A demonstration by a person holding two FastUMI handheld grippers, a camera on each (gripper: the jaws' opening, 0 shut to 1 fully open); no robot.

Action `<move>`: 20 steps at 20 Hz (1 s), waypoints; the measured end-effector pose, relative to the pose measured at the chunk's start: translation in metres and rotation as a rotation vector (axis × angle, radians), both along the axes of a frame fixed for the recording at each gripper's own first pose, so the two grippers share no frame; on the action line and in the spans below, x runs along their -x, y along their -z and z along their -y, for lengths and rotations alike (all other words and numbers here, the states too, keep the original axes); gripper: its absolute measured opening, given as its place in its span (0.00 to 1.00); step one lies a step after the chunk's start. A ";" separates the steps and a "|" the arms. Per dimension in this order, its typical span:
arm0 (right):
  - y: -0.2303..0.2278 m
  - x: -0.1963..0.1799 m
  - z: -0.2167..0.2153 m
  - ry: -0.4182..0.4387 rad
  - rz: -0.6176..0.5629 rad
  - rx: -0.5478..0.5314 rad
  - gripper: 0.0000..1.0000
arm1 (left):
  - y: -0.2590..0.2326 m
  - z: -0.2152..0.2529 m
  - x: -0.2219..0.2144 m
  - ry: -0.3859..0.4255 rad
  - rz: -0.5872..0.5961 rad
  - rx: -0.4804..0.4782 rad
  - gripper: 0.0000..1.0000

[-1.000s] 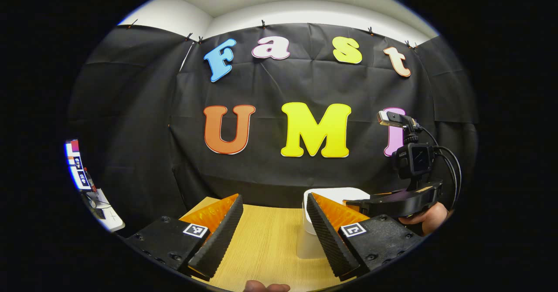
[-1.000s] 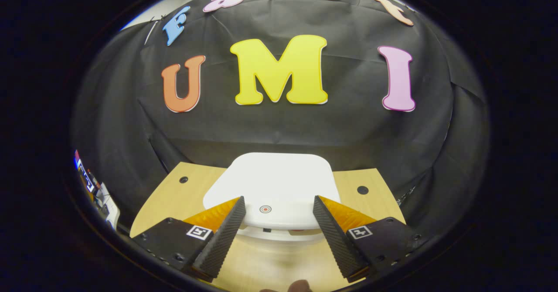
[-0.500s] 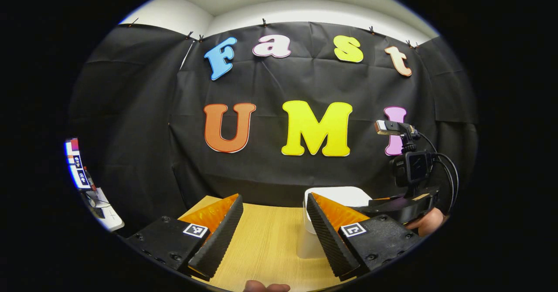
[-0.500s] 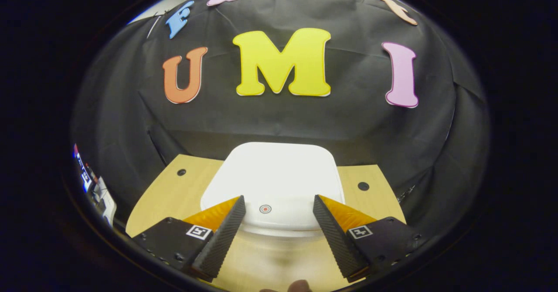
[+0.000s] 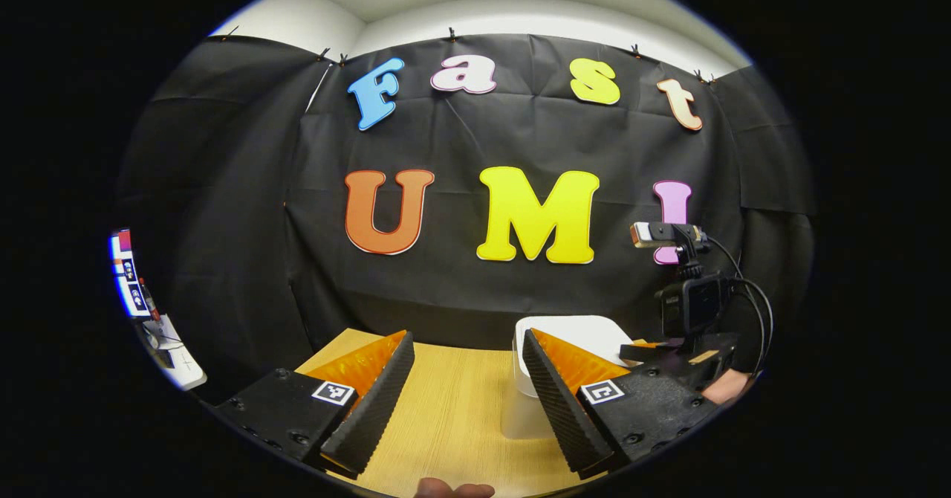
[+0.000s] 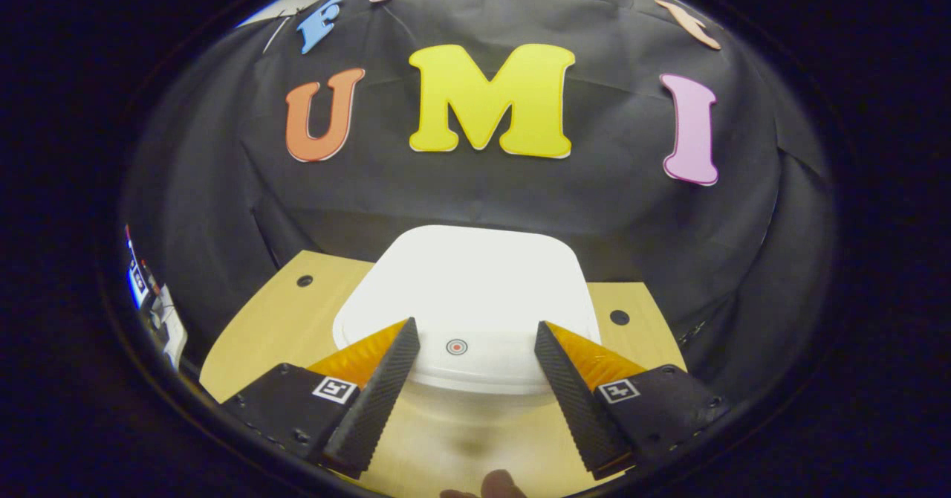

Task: Press the lid of the desktop garbage bin to open it, pick up the crumpled paper on the desktop and throw it into the bin, then pick up the pop can on the desktop and drop it into the bin, and finally close the garbage bin lid.

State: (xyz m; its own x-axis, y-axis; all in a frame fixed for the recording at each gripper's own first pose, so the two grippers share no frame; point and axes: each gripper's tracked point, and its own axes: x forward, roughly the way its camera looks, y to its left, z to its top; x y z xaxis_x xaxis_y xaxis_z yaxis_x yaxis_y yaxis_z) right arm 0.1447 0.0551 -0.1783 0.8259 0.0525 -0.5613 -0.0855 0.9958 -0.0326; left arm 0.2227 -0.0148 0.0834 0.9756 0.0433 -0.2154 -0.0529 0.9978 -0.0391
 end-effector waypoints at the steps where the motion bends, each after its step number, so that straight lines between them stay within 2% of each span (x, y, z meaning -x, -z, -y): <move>1: -0.002 0.002 0.000 -0.001 0.013 0.000 1.00 | 0.000 0.001 0.001 0.006 0.000 -0.001 0.95; 9: -0.029 -0.002 0.003 0.037 0.179 -0.095 0.97 | -0.018 0.008 -0.005 0.037 0.041 -0.008 0.94; 11: -0.053 0.005 0.015 0.049 0.243 -0.078 0.96 | -0.024 0.011 -0.010 0.053 0.054 -0.012 0.94; 14: -0.086 0.035 0.050 0.087 0.326 -0.032 0.96 | -0.035 0.017 -0.016 0.080 0.083 -0.015 0.94; 15: -0.096 0.040 0.058 0.096 0.356 -0.017 0.94 | -0.038 0.019 -0.019 0.088 0.090 -0.016 0.94; 16: -0.107 0.047 0.066 0.107 0.386 -0.001 0.96 | -0.039 0.021 -0.021 0.096 0.094 -0.017 0.94; 20: -0.148 0.064 0.090 0.142 0.485 0.026 0.96 | -0.044 0.028 -0.025 0.117 0.105 -0.012 0.94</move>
State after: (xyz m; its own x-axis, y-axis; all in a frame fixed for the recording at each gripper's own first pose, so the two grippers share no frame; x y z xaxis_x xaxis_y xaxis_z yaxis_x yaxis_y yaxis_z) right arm 0.0808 -0.0349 -0.0303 0.9899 -0.0881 -0.1108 0.0818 0.9948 -0.0600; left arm 0.2473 -0.0430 0.1276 0.9912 -0.0699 -0.1123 0.0673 0.9974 -0.0261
